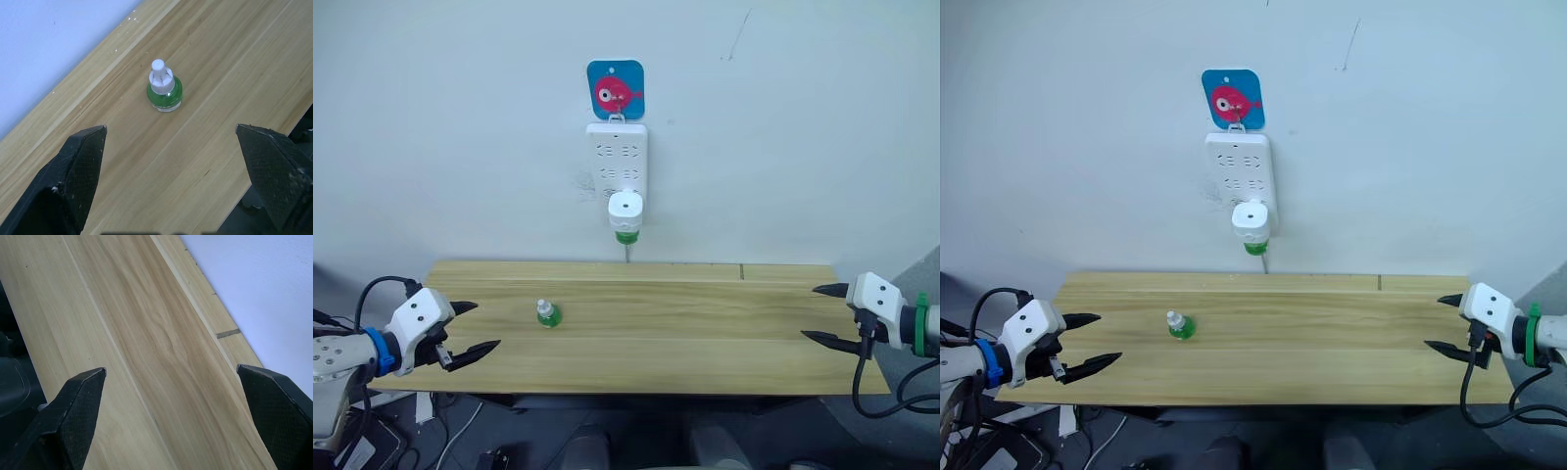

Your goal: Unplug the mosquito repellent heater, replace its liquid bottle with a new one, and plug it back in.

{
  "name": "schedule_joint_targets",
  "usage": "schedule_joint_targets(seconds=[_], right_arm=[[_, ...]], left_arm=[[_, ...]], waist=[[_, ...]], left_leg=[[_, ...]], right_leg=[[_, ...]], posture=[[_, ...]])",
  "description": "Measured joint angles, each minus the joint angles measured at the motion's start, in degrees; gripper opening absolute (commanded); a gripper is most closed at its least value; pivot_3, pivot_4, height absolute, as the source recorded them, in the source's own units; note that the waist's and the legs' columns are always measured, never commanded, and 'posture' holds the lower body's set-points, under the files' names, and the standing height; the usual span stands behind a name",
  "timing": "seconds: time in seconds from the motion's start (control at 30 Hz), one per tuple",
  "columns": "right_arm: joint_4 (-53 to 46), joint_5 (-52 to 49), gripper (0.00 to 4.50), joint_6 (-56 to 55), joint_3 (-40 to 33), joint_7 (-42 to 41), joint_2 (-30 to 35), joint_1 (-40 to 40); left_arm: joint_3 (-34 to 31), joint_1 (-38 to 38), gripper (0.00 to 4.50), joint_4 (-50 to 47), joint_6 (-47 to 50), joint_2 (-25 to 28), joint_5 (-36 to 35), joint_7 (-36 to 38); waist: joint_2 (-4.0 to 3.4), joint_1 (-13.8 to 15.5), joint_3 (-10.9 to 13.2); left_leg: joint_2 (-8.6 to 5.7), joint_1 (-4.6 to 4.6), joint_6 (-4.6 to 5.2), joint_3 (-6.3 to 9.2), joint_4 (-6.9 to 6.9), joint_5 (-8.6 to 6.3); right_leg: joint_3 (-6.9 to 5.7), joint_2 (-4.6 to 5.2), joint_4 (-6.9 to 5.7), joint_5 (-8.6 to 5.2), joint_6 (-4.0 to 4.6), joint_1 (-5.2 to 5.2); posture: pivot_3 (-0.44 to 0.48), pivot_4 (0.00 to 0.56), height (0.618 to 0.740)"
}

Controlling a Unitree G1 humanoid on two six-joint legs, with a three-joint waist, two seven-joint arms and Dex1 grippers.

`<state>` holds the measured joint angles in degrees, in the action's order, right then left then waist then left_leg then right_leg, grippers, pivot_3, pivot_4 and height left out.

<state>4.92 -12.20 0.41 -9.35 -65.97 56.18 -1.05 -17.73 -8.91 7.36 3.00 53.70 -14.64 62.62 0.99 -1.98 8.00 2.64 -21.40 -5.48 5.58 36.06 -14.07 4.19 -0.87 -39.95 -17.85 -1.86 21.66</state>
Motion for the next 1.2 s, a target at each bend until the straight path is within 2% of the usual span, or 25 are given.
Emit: schedule_joint_targets(seconds=[0.3, 0.53, 1.0, 1.13, 1.2], right_arm=[[0.0, 0.2, 4.47, 0.0, 1.1, -0.3, 0.0, 1.2], [0.0, 0.2, 4.47, 0.0, 1.2, -0.3, 0.0, 1.2], [0.2, 0.2, 4.47, -0.7, 1.6, 0.0, -0.2, 1.3], [-3.2, -0.4, 4.47, 0.3, 1.6, 1.2, -1.9, 1.0], [-8.0, -1.7, 4.47, 2.9, 1.6, 2.6, -3.5, 0.9]], left_arm=[[0.0, 0.1, 4.5, 0.1, 0.6, 0.0, -0.1, -0.6], [-0.3, -0.1, 4.5, 0.0, 1.7, 0.0, -2.2, 1.7], [-1.3, 3.3, 4.5, 4.2, 0.3, 0.2, -2.6, 1.7], [-2.3, 4.9, 4.5, 1.7, 1.8, -1.3, -5.2, 1.2], [-2.0, 6.8, 4.5, -1.3, 4.8, -3.6, -7.0, -0.5]], waist=[[0.0, 0.1, 0.0], [0.0, 0.1, 0.0], [0.0, 0.1, 0.0], [-0.04, 0.1, 0.0], [-0.07, -0.1, 0.1]], left_leg=[[0.0, 0.01, 0.0, 0.01, 0.0, 0.0], [0.0, 0.02, 0.0, 0.02, 0.0, 0.0], [0.0, 0.03, 0.0, 0.03, 0.0, 0.0], [0.0, 0.02, 0.0, 0.02, 0.0, 0.0], [0.0, 0.01, 0.0, 0.05, 0.02, 0.0]], right_leg=[[-0.01, 0.0, -0.01, 0.0, 0.0, -0.01], [-0.02, 0.0, -0.02, 0.0, 0.0, -0.02], [-0.03, 0.0, -0.02, 0.0, 0.0, -0.03], [-0.01, 0.0, -0.02, 0.0, 0.0, -0.04], [-0.02, -0.02, -0.03, 0.0, -0.01, -0.04]], posture=[[0.034, 0.083, 0.74], [0.039, 0.087, 0.74], [0.016, 0.104, 0.74], [-0.023, 0.126, 0.74], [-0.042, 0.134, 0.74]])
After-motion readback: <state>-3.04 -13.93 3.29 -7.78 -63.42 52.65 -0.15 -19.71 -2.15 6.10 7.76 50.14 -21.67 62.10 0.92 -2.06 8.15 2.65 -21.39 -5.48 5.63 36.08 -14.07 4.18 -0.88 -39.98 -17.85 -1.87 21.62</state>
